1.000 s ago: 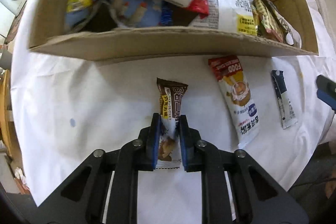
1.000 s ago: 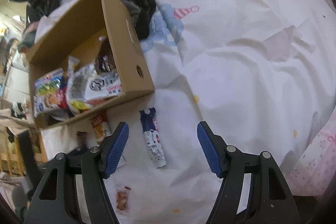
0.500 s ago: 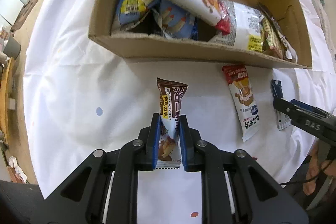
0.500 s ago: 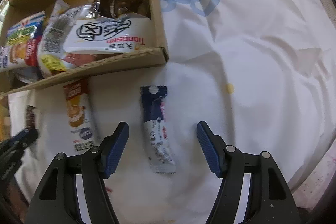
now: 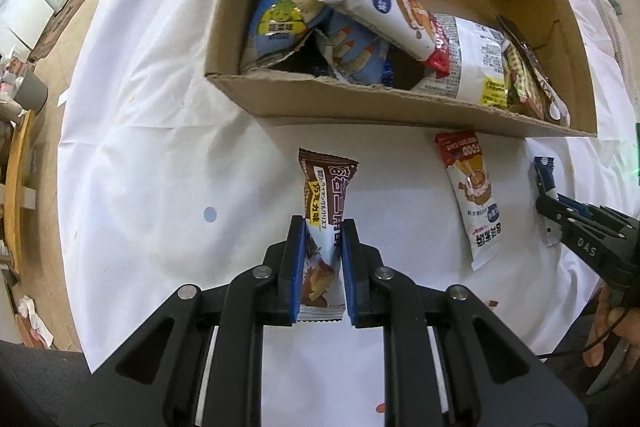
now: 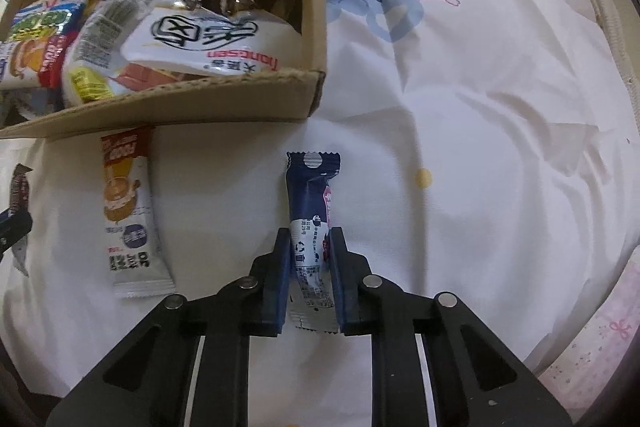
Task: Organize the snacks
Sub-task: 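Carry the chocolate bar over the box with the left tool while the right tool carries the blue-white bar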
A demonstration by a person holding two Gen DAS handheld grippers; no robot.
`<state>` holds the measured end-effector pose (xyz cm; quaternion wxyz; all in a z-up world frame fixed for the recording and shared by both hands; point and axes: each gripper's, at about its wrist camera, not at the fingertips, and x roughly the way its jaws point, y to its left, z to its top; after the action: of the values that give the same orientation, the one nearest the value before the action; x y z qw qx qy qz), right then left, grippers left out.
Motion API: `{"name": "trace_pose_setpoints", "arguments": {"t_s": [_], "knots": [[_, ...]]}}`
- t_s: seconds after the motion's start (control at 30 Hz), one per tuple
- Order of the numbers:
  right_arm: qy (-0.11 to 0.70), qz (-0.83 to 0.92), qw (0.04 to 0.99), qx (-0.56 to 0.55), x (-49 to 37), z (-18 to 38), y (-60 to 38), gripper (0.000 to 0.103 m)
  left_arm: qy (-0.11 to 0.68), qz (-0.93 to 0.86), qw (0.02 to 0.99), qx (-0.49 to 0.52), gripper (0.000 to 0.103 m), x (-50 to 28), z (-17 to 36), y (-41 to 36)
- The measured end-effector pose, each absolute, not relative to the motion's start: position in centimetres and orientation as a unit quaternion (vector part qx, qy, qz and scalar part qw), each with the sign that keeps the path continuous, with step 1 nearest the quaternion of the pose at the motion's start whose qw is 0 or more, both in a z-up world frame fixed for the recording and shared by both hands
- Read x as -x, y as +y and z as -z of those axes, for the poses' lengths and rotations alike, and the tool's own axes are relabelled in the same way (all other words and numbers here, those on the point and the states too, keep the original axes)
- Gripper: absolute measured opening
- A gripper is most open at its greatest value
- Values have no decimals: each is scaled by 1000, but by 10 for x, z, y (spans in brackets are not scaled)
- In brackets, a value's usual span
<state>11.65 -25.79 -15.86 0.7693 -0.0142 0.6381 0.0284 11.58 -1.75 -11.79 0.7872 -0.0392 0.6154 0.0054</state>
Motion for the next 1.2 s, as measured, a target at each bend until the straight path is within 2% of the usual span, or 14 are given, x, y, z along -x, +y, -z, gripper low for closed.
{"name": "trace_pose_setpoints", "arguments": {"t_s": [0.33,0.73,1.2], "knots": [[613,-84,784,-55,-96,120,-271,19,613,-23,790,25,14,-103,123,-10],[530,-223,814,-86,-80,67,-241,19,589,-64,805,21,14,-85,111,0],[409,-232,867,-165,-85,12,-255,19,480,-81,873,44,14,-77,16,5]]}}
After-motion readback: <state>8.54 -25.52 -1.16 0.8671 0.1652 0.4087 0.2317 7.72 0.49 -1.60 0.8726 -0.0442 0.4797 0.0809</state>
